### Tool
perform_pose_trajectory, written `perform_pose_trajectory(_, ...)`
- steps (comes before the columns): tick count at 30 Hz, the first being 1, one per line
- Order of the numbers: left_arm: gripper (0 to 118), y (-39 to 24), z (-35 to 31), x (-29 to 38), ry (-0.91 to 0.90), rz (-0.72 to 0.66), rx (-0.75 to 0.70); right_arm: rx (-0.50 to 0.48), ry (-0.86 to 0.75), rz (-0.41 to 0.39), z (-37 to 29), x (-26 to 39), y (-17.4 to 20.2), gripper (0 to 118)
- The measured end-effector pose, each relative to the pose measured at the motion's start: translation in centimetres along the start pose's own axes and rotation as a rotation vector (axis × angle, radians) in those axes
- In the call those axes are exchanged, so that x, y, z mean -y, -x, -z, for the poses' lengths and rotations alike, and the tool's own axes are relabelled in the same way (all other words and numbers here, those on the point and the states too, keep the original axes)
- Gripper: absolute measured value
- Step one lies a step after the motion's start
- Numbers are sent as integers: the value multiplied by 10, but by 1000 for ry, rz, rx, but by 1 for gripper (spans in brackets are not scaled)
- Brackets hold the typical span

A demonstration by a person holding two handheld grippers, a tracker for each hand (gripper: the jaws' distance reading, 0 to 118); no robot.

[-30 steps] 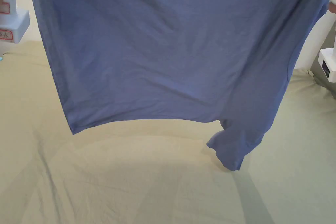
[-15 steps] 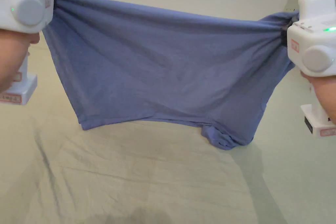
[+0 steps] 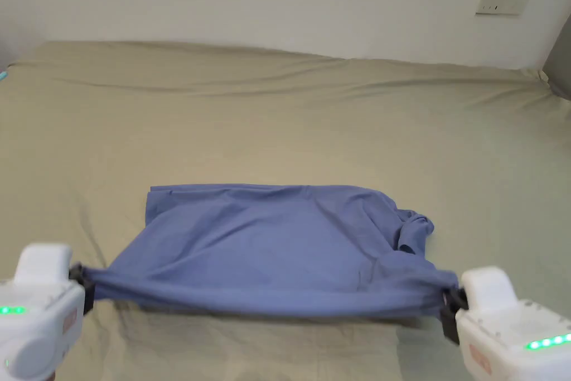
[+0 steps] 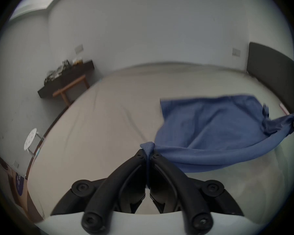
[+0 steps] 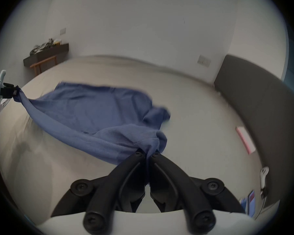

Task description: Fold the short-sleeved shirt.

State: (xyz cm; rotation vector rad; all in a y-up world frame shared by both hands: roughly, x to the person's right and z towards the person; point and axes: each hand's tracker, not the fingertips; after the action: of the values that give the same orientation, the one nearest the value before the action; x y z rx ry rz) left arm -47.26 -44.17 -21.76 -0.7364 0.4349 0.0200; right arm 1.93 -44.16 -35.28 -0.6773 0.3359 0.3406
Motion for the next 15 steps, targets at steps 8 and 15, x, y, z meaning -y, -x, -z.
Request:
perform_pose_trajectory(8, 0, 20, -42, 95, 225, -1, 88, -49, 184, 112, -54, 78, 21, 2)
perform_pose_trajectory(15, 0, 40, -88, 129, 302, 73, 91, -89, 315, 236, -99, 115, 11, 2)
